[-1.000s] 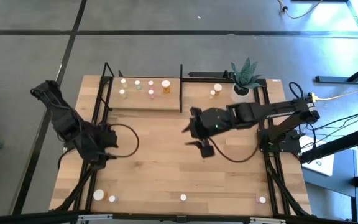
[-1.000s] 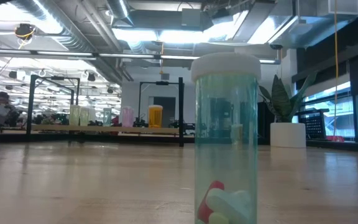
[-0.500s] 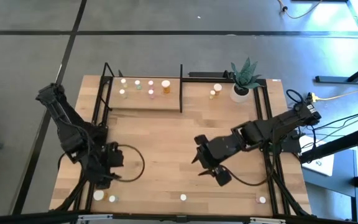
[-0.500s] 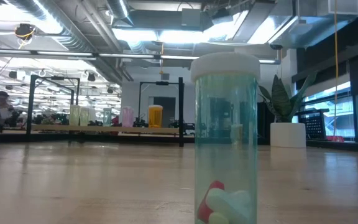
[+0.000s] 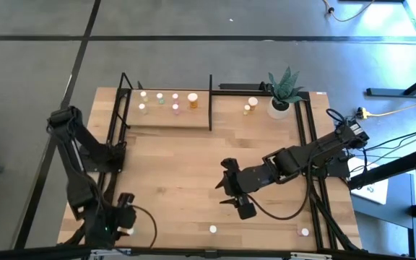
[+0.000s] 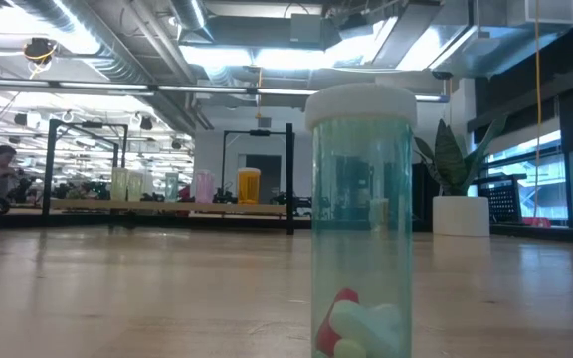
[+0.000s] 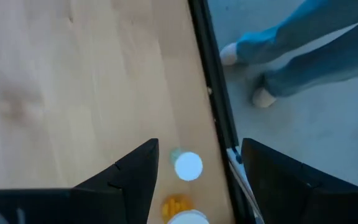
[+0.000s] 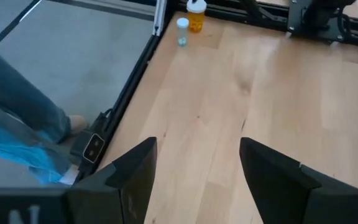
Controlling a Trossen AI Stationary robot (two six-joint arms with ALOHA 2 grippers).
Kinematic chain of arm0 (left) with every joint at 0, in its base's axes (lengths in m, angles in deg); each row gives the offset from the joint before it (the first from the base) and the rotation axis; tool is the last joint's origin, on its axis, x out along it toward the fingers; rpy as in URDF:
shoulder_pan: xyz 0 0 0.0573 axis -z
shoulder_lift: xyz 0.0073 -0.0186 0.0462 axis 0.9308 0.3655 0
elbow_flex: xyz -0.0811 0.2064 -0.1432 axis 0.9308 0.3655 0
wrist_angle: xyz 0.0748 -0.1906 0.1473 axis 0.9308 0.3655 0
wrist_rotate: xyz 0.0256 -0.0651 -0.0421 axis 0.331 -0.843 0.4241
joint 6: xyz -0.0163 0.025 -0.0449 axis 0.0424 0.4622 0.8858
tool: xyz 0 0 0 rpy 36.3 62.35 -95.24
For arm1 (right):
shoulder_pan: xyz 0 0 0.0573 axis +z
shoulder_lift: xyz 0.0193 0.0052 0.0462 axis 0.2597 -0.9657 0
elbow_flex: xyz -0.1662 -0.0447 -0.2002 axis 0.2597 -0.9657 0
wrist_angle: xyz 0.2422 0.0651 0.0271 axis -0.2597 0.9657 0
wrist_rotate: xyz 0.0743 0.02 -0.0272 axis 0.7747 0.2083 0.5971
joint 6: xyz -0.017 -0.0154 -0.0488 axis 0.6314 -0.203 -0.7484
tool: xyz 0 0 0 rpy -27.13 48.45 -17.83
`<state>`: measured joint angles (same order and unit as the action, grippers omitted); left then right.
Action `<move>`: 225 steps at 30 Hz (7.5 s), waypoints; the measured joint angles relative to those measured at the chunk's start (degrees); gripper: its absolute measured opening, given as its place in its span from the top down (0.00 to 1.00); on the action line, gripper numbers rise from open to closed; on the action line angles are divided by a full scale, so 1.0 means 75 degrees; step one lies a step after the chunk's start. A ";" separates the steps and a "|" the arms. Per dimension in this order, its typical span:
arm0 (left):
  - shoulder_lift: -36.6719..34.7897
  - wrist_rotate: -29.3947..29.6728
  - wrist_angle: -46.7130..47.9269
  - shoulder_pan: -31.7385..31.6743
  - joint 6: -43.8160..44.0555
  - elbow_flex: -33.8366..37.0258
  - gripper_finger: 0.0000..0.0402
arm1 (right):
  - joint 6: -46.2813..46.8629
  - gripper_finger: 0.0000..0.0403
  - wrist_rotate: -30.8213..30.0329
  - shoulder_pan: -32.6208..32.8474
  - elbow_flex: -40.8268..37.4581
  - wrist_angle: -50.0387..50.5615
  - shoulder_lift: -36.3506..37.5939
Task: Pick and place medicine bottles onto shelf by color
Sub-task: Put the left green pill bottle on the shelf and align it with the other green pill bottle
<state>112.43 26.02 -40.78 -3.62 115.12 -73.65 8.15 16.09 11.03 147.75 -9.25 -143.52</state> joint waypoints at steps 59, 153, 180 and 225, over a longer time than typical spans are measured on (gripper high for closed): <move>0.2008 -0.0017 -0.0155 0.0468 0.1436 0.0303 0.45 | -0.0150 0.43 -0.0004 -0.0023 0.0000 -0.0083 0.0015; 0.2401 -0.0298 -0.0600 0.0127 0.1407 -0.0140 0.73 | -0.0140 0.43 0.0128 -0.0026 0.0000 -0.0083 0.0015; -0.0048 0.0204 0.1280 -0.1854 0.1621 -0.0143 0.73 | -0.0137 0.43 -0.0708 -0.0037 0.0003 -0.0089 0.0015; -0.2017 0.0617 0.2151 -1.1847 -0.5379 -0.0697 0.73 | -0.1387 0.43 0.1086 -0.4584 0.2110 0.1097 0.0020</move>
<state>97.30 30.64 -24.65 -92.48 74.77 -78.88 -2.26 24.24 -23.35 163.57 -1.02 -143.37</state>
